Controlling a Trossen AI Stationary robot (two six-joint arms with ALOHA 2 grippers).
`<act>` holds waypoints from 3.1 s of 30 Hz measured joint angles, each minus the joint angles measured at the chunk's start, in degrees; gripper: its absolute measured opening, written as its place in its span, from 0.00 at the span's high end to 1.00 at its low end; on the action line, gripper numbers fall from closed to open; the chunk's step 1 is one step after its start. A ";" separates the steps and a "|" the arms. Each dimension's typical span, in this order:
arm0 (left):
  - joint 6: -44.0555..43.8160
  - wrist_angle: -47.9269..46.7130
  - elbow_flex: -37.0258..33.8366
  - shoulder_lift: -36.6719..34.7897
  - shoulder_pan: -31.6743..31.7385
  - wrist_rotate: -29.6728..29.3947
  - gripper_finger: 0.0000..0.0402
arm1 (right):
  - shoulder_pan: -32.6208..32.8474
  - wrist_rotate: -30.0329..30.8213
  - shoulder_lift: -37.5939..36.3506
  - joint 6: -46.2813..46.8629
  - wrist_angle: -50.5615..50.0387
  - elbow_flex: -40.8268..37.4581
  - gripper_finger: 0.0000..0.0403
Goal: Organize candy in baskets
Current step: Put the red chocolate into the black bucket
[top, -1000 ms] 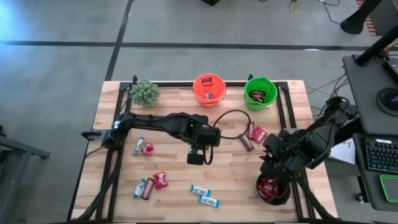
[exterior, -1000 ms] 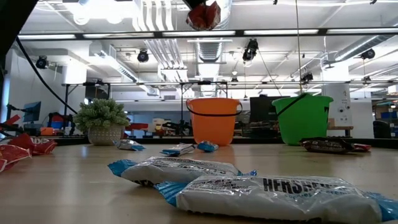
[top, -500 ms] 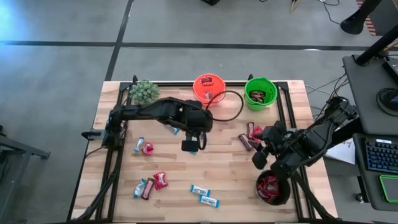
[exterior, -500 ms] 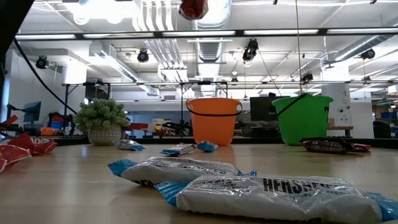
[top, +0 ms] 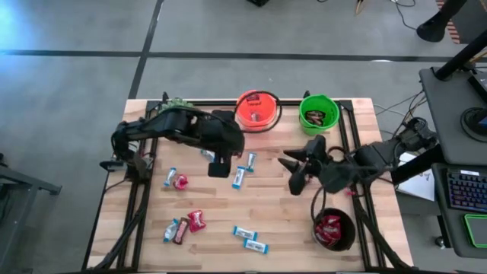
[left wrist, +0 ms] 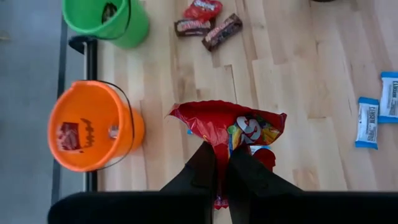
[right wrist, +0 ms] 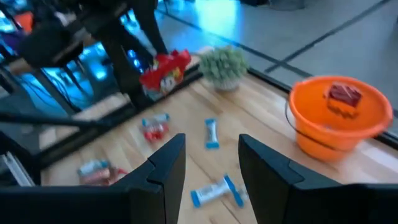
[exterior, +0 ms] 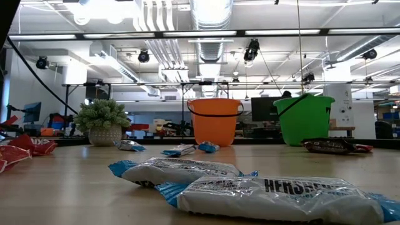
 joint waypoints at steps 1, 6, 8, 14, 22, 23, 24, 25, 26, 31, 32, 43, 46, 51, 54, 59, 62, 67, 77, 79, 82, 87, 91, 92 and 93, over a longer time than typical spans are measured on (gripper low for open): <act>0.27 0.00 0.00 -0.42 0.00 0.00 1.00 | -0.83 -0.58 0.00 -0.76 1.72 0.00 0.66; 2.73 1.58 -0.02 -2.22 0.00 -0.03 1.00 | -5.64 -8.63 0.00 -4.31 9.72 0.00 0.64; 3.88 2.44 -0.02 -2.82 0.00 -0.04 1.00 | -7.78 -12.35 0.22 -5.38 12.62 0.00 0.61; 5.97 3.46 -0.02 -3.45 0.00 -0.03 1.00 | -10.96 -14.53 0.81 -6.57 16.61 0.00 0.54; 9.80 7.80 -0.02 -3.48 0.02 -0.02 1.00 | -12.20 -15.96 1.61 -6.82 23.01 0.00 0.51; 10.18 8.47 -0.02 -3.48 0.02 -0.02 1.00 | -12.34 -15.98 1.71 -6.80 23.64 0.00 0.51; 10.52 9.20 -0.02 -3.48 0.02 -0.02 1.00 | -12.50 -16.02 1.81 -6.78 24.23 0.00 0.51; 10.81 9.82 -0.02 -3.48 0.07 -0.02 1.00 | -12.52 -16.01 2.31 -6.78 24.97 0.00 0.51; 11.10 10.30 -0.02 -3.48 0.11 -0.02 1.00 | -12.56 -15.96 2.94 -6.80 26.10 0.00 0.51; 12.39 12.41 -0.02 -3.44 0.62 -0.03 1.00 | -13.46 -16.20 4.96 -6.84 28.37 0.00 0.51; 12.74 12.45 -0.02 -3.43 0.68 -0.02 1.00 | -13.74 -16.20 5.28 -6.80 28.27 0.00 0.51; 14.59 13.82 -0.04 -3.39 1.27 -0.04 1.00 | -16.08 -17.90 7.03 -8.94 31.36 0.02 0.54; 14.93 13.78 -0.04 -3.36 1.40 -0.04 1.00 | -16.27 -17.99 7.05 -8.97 31.30 0.02 0.61; 15.81 13.50 -0.04 -3.34 1.76 0.12 1.00 | -16.28 -17.92 7.23 -9.29 31.36 0.02 0.84; 16.25 13.46 -0.04 -3.34 1.88 0.13 1.00 | -16.28 -17.92 7.15 -9.79 31.37 0.02 0.94; 16.26 13.51 -0.04 -3.34 1.90 0.05 1.00 | -16.28 -17.92 7.15 -9.84 31.55 0.02 0.93; 15.62 13.66 -0.04 -3.34 1.82 -3.15 1.00 | -16.30 -17.72 7.17 -10.51 32.48 0.00 0.93; 13.70 13.97 -0.04 -3.37 1.79 -7.01 0.98 | -16.41 -17.02 7.21 -12.38 34.30 -0.07 0.93; 14.78 13.66 -0.11 -3.43 1.79 -7.63 0.93 | -16.56 -17.41 7.48 -12.97 35.01 -0.07 0.94; 14.86 13.70 -0.11 -3.43 1.84 -8.07 0.93 | -16.70 -17.49 7.52 -12.97 35.19 -0.07 0.94; 14.90 13.38 -0.13 -3.42 1.86 -8.46 0.93 | -16.74 -17.55 7.54 -12.97 35.27 -0.07 0.94; 16.41 12.61 -0.13 -3.39 1.86 -8.46 0.94 | -16.74 -17.93 7.36 -12.97 34.73 -0.07 0.94; 16.28 12.84 0.07 -3.27 1.86 -8.34 0.96 | -16.72 -18.14 6.70 -12.25 32.33 -0.07 0.94; 16.29 12.94 0.15 -3.26 1.86 -8.21 0.96 | -16.72 -18.15 6.69 -12.10 32.39 -0.07 0.94; 16.41 13.06 0.16 -3.26 1.86 -8.00 0.96 | -16.72 -18.20 6.68 -12.09 32.46 -0.04 0.94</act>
